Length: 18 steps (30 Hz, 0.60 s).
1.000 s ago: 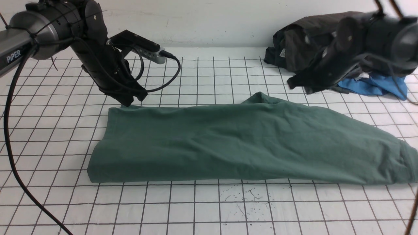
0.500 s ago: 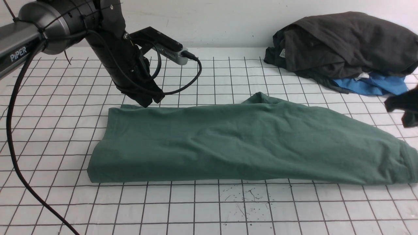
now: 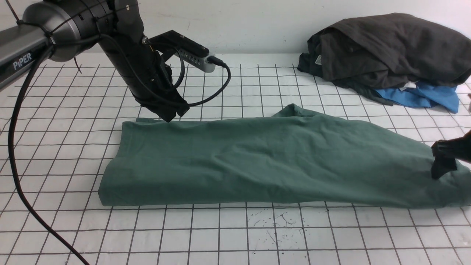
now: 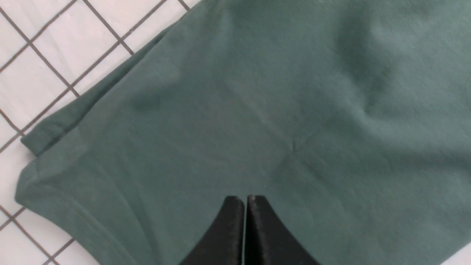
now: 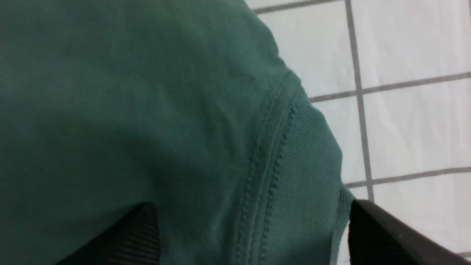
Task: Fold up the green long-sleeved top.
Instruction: Use the right arm to clamp the right edge of the fabric
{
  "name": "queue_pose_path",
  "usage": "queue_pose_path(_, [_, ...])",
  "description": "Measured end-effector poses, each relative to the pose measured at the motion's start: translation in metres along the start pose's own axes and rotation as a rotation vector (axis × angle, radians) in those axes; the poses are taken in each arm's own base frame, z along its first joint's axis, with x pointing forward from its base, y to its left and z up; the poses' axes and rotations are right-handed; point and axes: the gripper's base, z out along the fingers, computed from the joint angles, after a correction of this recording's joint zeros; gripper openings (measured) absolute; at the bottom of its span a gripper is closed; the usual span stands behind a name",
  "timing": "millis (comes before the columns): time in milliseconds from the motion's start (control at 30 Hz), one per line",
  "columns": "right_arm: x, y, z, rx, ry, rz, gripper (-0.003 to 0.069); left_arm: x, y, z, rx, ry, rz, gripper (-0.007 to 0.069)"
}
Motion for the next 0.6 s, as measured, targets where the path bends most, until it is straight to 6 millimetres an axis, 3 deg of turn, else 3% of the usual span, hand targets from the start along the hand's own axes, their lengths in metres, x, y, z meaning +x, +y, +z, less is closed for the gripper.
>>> queue_pose_path(167, [0.0, 0.0, 0.02, -0.003, 0.031, 0.008, 0.0679, 0.001, 0.0, 0.0, 0.002, 0.008, 0.001, -0.0008])
queue_pose_path(300, [-0.001, 0.0, 0.022, -0.008, 0.028, 0.015, 0.0646, 0.001, 0.0, 0.0, 0.0, 0.01, 0.002, -0.0008])
queue_pose_path(433, [-0.001, 0.001, 0.022, -0.014, 0.027, 0.022, 0.0545, 0.001, 0.0, 0.0, 0.0, 0.01, 0.002, -0.0008])
queue_pose_path(533, [-0.001, 0.001, 0.022, -0.02, 0.026, 0.028, 0.0426, 0.001, 0.0, 0.0, -0.001, 0.01, 0.003, -0.0008])
queue_pose_path(600, [-0.001, 0.001, 0.022, -0.021, 0.026, 0.017, 0.0305, 0.001, 0.0, 0.0, -0.001, 0.012, 0.003, -0.0008])
